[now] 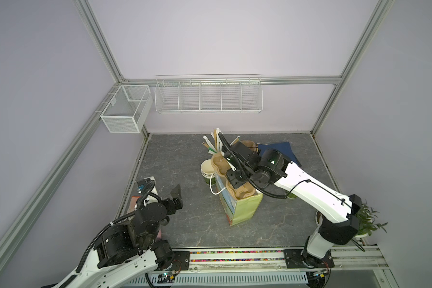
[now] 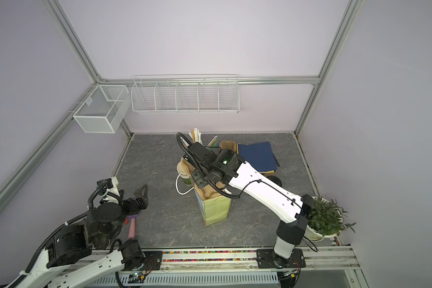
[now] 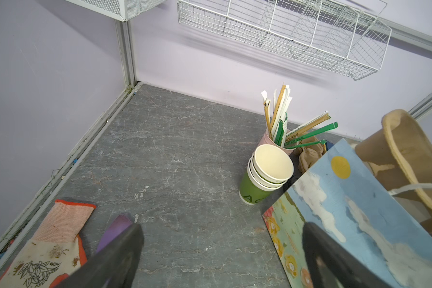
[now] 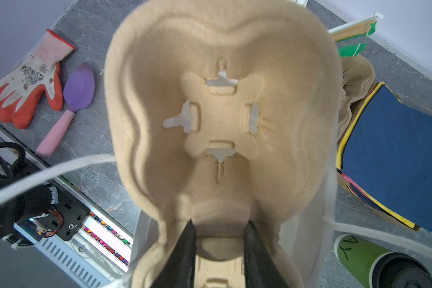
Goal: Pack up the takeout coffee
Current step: 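Lower the tan carrier into the white bag's opening with the right gripper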
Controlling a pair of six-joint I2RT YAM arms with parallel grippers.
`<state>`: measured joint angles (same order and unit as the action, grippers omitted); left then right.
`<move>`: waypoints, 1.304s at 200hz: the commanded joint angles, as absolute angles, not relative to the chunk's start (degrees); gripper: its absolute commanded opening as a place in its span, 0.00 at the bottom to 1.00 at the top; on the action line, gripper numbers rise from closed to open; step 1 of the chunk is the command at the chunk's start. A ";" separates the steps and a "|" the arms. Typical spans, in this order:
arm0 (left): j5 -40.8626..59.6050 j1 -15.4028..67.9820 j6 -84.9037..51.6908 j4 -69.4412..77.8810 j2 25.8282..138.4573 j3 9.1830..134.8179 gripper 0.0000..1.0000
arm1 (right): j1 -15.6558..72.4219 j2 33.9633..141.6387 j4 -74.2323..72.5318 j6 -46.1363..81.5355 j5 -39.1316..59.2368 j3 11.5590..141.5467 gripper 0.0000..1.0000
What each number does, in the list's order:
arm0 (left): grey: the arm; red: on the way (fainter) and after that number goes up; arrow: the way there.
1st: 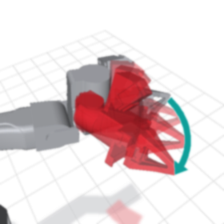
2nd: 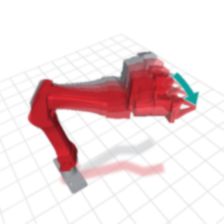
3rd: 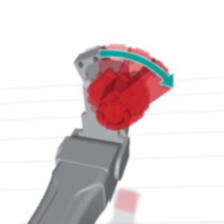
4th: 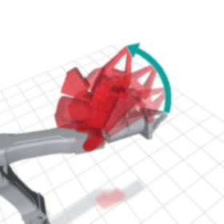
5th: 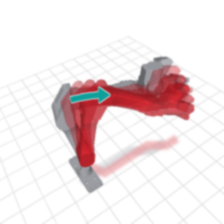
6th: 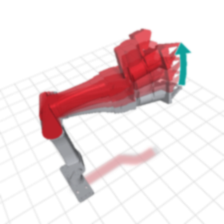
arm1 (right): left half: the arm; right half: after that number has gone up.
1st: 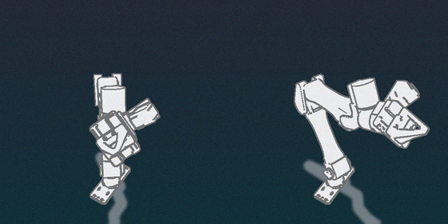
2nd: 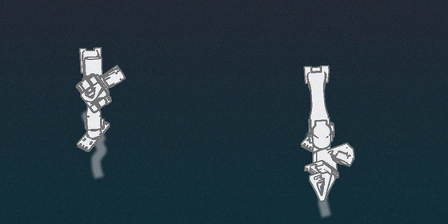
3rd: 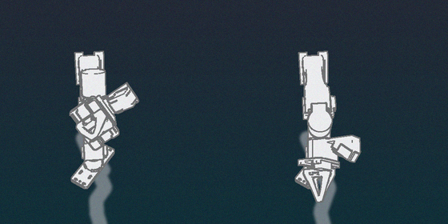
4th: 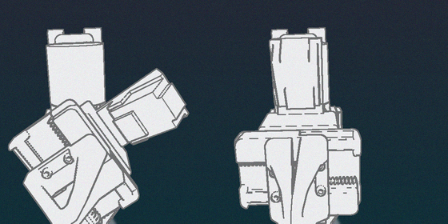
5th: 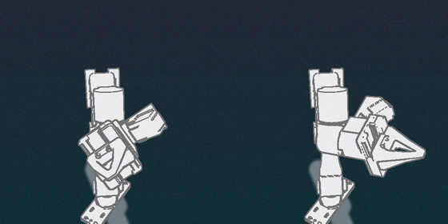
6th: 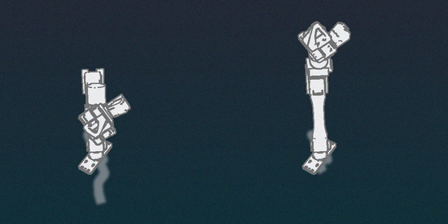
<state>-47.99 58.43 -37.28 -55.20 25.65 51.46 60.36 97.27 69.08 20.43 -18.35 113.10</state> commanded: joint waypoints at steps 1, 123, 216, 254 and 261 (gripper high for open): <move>-48.32 58.10 -36.91 -56.95 25.51 50.90 0.99 | 60.27 94.72 67.41 22.67 -16.90 110.05 0.27; -48.48 58.10 -36.98 -57.22 26.19 51.00 0.99 | 59.11 99.50 73.81 26.59 -18.67 113.62 0.27; -48.24 58.12 -36.90 -57.37 27.27 51.29 0.99 | 56.66 102.02 75.51 27.55 -16.51 112.90 0.27; -48.00 58.10 -36.92 -57.39 27.06 51.33 0.99 | 56.62 102.39 74.05 28.73 -14.22 112.15 0.27; -47.96 58.10 -36.96 -57.37 27.09 51.24 0.99 | 56.52 102.39 74.00 28.82 -13.75 112.06 0.27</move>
<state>-47.97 58.43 -37.28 -55.42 27.05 51.46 56.82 101.21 73.06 26.89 -16.21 113.16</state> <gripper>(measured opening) 0.993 0.291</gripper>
